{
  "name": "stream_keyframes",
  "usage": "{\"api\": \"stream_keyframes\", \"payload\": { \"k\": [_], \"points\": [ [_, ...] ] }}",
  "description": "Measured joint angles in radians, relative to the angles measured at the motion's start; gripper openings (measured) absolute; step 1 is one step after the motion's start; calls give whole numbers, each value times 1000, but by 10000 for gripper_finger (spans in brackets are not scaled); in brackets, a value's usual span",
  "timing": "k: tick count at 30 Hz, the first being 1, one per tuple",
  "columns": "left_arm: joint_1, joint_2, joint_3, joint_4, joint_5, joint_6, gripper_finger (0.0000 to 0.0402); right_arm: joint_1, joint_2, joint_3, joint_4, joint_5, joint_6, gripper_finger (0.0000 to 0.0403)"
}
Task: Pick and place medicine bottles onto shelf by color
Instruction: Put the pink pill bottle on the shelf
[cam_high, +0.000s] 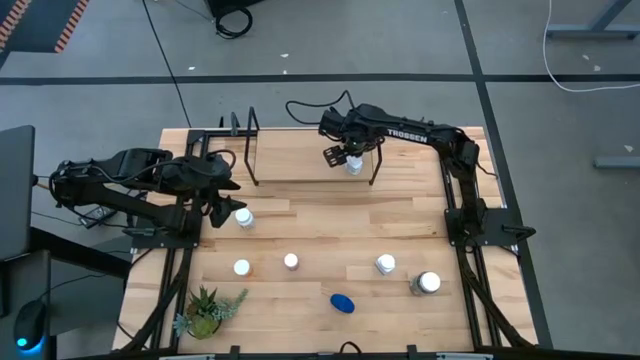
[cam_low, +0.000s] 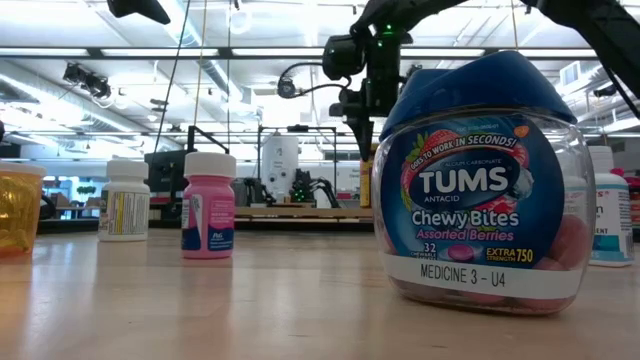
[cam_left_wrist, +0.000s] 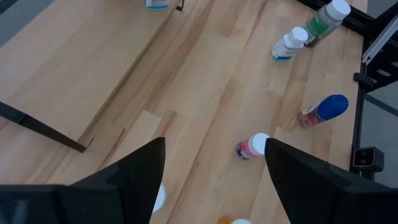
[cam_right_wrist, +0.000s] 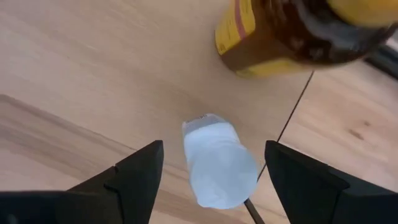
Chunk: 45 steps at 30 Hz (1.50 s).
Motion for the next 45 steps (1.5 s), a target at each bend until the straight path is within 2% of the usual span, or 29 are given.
{"api": "stream_keyframes", "payload": {
  "k": [6,11,20,27,30,35,45],
  "points": [
    [1,16,0,5,-10,-23,282,10,0,101,-14,-58,-55,288],
    [1,67,-1,11,-11,25,282,72,0,202,-22,-86,-125,288],
    [-14,140,-1,87,136,128,282,254,0,368,-138,-136,-283,287],
    [-109,218,0,232,146,319,282,422,0,403,-229,-134,-303,287],
    [-144,271,-1,228,145,338,282,495,0,397,-261,-128,-302,287],
    [-188,361,-1,280,171,356,282,580,0,395,-300,-21,-246,287],
    [-225,531,-1,284,210,424,282,680,-7,395,-299,2,125,287]
  ]
}}
